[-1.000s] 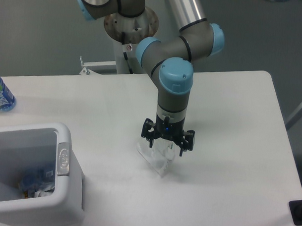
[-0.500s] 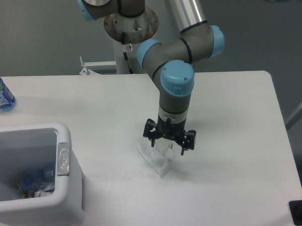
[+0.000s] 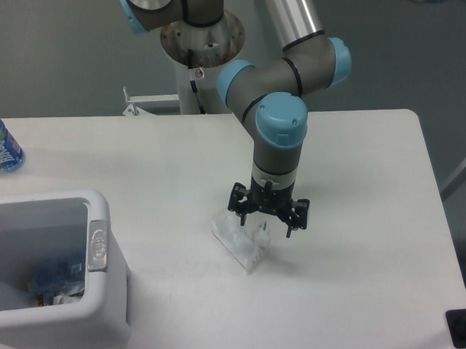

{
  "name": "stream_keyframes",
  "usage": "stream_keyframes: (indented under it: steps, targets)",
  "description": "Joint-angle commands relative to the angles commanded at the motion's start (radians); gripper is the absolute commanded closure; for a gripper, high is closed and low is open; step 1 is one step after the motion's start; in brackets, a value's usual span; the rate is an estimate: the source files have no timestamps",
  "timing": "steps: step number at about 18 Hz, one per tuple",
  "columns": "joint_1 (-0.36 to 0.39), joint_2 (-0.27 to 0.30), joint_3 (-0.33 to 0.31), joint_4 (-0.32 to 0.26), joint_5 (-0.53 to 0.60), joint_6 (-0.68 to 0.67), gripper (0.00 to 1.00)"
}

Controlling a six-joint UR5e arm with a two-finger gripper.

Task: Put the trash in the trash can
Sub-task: 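Lower the gripper onto the plastic bag and close on it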

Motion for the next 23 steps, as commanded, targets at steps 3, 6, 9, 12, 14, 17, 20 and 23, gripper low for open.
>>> stream_keyframes:
  steps: [3, 6, 9, 12, 14, 17, 20, 23]
  targets:
    - [0.0, -0.003, 0.0, 0.0, 0.0, -0.002, 0.0]
    - [-0.002, -0.003, -0.011, 0.0, 0.002, -0.003, 0.0]
    - [-0.002, -0.003, -0.017, 0.0, 0.003, -0.003, 0.0]
    - [-0.002, -0.005, -0.018, 0.0, 0.003, -0.005, 0.0]
    - [-0.002, -0.006, -0.02, 0.0, 0.003, -0.005, 0.0]
    - [-0.005, -0.008, -0.026, 0.0, 0.003, -0.005, 0.0]
    - [-0.009, -0.005, -0.055, 0.0, 0.011, -0.005, 0.0]
    - [-0.011, -0.008, -0.058, 0.0, 0.044, -0.011, 0.0]
